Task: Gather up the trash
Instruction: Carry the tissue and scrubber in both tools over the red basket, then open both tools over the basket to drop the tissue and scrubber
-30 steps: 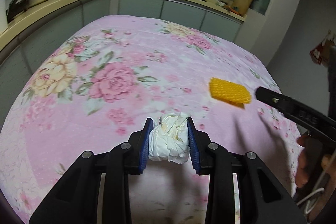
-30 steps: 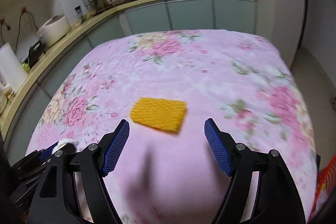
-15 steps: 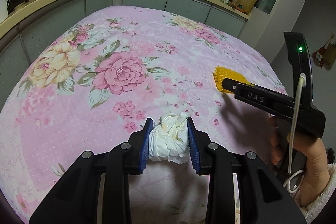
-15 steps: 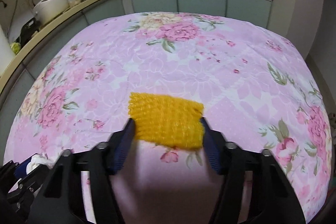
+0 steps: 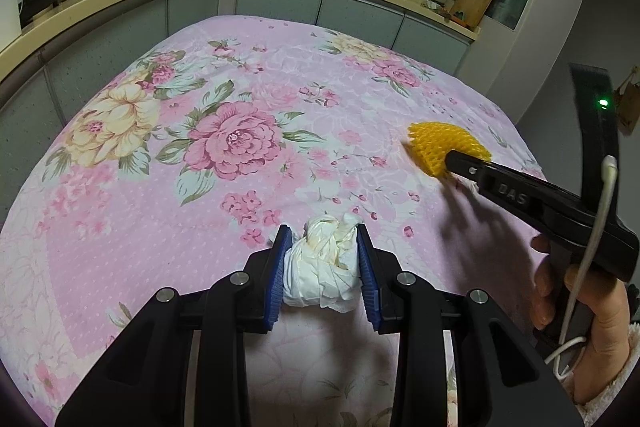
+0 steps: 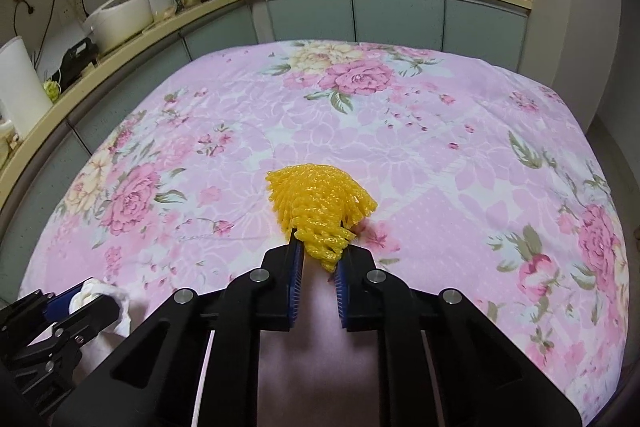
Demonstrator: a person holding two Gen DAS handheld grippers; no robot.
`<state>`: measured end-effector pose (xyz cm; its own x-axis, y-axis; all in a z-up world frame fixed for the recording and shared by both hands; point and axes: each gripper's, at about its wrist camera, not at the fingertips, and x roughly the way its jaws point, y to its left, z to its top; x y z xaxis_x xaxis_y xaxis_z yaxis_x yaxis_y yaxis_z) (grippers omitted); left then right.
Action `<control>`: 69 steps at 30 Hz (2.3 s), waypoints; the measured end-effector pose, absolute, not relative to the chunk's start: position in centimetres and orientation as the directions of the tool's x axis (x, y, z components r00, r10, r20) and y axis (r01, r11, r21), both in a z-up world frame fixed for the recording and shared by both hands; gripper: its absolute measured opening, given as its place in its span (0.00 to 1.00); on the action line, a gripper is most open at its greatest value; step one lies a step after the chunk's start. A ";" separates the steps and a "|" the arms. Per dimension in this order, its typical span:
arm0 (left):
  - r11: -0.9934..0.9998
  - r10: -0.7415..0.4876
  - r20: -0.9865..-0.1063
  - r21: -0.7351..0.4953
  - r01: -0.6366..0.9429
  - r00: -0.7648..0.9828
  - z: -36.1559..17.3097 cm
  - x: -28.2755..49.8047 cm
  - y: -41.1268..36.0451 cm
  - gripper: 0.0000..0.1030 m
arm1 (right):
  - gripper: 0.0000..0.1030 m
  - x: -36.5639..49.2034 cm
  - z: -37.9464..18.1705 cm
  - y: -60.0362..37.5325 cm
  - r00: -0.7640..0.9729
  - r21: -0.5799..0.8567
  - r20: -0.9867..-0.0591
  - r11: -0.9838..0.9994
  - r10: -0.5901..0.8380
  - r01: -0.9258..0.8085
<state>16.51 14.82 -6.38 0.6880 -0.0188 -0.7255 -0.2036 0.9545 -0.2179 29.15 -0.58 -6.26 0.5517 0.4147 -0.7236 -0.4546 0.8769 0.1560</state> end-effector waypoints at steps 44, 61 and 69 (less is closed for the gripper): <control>0.826 -0.521 -0.685 -0.253 0.504 0.509 -3.7 18.2 -17.7 0.30 | 0.15 12.0 -3.5 -36.1 0.725 0.198 -0.688 0.953 -0.031 0.228; 0.771 -0.525 -0.746 -0.214 0.600 0.409 -7.6 19.5 -26.1 0.74 | 0.51 12.6 -8.2 -39.9 0.645 0.296 -0.763 0.913 0.049 0.281; 0.843 -0.450 -0.703 -0.129 0.523 0.551 -4.6 18.1 -22.2 0.82 | 0.75 10.4 -6.7 -39.8 0.691 0.320 -0.723 0.900 0.030 0.296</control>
<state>18.13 -22.15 -4.63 0.5512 -0.4500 -0.7026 0.5228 0.8425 -0.1294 10.42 -39.82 -6.66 0.6906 0.0302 -0.7226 0.2958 0.8999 0.3204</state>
